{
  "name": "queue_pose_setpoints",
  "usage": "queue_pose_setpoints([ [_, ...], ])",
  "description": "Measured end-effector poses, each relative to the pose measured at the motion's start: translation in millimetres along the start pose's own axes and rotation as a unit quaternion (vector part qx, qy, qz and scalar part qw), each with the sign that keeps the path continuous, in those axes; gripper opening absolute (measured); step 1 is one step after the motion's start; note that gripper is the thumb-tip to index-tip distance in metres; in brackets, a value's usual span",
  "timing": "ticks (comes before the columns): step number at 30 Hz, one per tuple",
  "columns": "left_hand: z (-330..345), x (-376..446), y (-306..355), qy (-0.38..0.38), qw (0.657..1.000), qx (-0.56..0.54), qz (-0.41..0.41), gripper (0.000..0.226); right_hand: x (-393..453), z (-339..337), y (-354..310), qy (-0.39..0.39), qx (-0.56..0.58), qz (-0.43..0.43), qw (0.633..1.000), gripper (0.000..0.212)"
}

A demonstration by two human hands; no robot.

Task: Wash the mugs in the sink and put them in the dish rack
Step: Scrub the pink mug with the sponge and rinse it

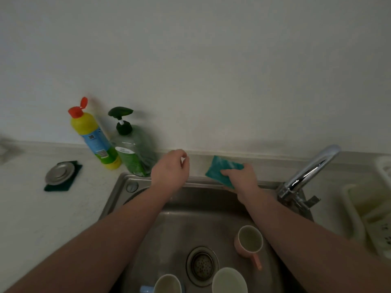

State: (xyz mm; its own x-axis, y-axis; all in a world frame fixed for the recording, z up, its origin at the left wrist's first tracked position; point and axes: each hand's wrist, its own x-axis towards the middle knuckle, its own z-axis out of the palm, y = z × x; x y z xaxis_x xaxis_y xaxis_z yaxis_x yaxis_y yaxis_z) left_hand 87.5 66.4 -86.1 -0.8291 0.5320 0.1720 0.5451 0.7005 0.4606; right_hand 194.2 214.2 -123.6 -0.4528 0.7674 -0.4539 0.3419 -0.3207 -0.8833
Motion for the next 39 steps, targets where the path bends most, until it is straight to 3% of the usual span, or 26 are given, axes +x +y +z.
queue_pose_setpoints([
  [7, -46, 14, -17, 0.247, 0.966, -0.054, 0.061, 0.021, -42, 55, -32, -0.089, 0.120, 0.028, 0.988, 0.029],
  [11, -68, 38, -34, 0.309, 0.946, -0.097, -0.008, 0.042, -53, 81, -63, -0.131, 0.151, 0.025, 0.979, 0.023],
  [16, -89, 70, -45, 0.249, 0.937, -0.202, -0.140, 0.046, -61, 120, -95, -0.139, 0.135, -0.005, 0.981, 0.024],
  [20, -95, 86, -56, 0.186, 0.936, -0.240, -0.181, 0.043, -63, 145, -112, -0.142, 0.134, -0.019, 0.980, 0.018],
  [24, -94, 93, -60, 0.134, 0.911, -0.347, -0.176, 0.025, -63, 162, -118, -0.143, 0.141, -0.026, 0.979, 0.020],
  [33, -87, 93, -67, 0.172, 0.907, -0.360, -0.131, 0.020, -63, 173, -114, -0.124, 0.161, -0.016, 0.979, 0.030],
  [39, -87, 93, -69, 0.170, 0.910, -0.355, -0.126, 0.020, -65, 172, -116, -0.124, 0.155, -0.021, 0.980, 0.023],
])
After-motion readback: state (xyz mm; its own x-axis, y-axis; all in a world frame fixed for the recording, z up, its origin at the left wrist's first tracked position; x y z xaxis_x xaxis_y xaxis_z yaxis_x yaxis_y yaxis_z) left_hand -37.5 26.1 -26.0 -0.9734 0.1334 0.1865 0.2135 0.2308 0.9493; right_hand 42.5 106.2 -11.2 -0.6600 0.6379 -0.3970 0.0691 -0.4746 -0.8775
